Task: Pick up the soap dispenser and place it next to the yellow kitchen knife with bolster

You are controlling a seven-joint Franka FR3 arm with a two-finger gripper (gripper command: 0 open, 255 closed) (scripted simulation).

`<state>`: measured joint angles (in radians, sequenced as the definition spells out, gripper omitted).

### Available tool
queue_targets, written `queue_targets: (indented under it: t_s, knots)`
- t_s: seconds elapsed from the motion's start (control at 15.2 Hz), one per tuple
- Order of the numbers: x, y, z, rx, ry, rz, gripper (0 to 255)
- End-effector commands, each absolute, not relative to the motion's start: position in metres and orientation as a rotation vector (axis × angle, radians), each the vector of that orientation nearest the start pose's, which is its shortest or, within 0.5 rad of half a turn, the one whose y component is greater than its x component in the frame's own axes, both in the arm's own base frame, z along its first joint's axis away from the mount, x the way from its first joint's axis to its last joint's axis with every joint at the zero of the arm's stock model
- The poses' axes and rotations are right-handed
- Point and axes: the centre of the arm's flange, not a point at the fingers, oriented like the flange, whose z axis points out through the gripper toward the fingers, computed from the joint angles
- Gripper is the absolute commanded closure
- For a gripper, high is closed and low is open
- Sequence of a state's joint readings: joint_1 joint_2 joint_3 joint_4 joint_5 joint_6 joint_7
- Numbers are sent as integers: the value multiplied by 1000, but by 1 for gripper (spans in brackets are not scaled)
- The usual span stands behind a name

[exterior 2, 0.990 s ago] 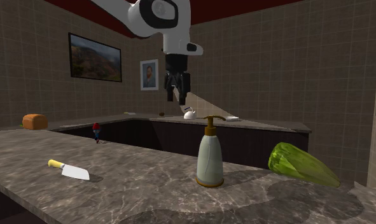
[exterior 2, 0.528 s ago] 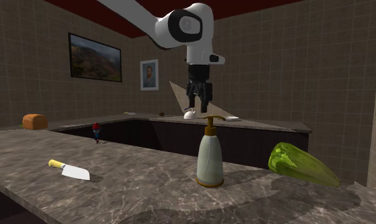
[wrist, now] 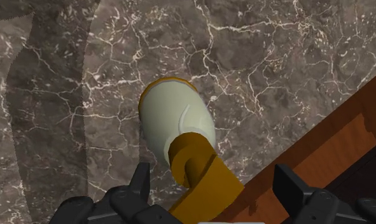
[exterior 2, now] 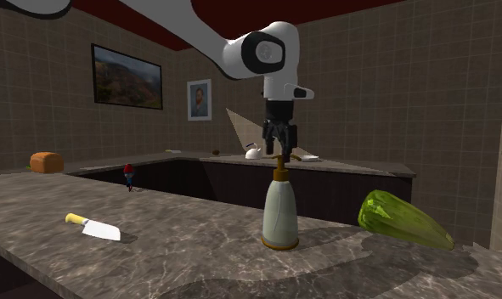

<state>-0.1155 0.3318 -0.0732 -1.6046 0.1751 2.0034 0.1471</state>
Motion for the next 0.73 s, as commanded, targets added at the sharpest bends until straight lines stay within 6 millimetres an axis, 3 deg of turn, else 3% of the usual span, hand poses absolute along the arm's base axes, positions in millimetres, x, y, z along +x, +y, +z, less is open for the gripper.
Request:
queue_targets:
  t_s: [0.0,0.07,0.59,0.66]
  knots:
    - [657,-107,435,-2944,596,-108,0]
    - [658,-106,426,-2944,596,-108,0]
    - [658,-106,427,-2944,596,-108,0]
    - [658,-106,427,-2944,596,-108,255]
